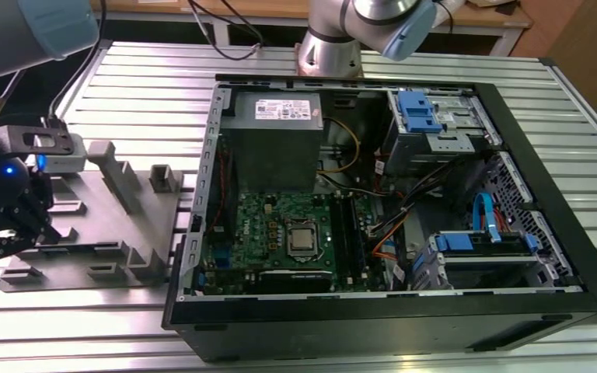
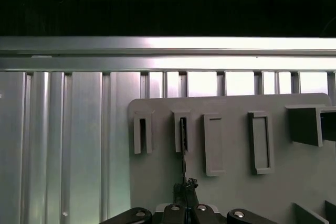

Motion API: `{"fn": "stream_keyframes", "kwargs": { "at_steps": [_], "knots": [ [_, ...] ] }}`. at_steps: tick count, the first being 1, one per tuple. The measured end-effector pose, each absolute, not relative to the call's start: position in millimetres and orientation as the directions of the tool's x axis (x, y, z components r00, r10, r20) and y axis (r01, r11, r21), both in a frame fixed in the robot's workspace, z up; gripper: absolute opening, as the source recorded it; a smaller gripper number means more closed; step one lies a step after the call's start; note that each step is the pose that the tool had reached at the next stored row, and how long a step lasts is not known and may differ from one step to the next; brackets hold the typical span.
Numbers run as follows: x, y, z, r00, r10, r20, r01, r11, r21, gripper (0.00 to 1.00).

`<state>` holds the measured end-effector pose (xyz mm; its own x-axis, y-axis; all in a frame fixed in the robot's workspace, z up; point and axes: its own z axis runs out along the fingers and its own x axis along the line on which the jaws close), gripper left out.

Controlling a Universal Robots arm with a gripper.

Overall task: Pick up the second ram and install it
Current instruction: 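Pick up the second ram and move it above second insertion slot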

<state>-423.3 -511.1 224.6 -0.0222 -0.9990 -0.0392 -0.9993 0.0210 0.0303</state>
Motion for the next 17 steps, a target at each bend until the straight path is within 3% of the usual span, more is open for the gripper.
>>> {"fn": "stream_keyframes", "kwargs": {
  "at_steps": [17],
  "knots": [
    [-423.4, -511.1, 216.6, -0.022, -0.999, -0.038, -0.999, 0.021, 0.03, 0.07]
  ]
}}
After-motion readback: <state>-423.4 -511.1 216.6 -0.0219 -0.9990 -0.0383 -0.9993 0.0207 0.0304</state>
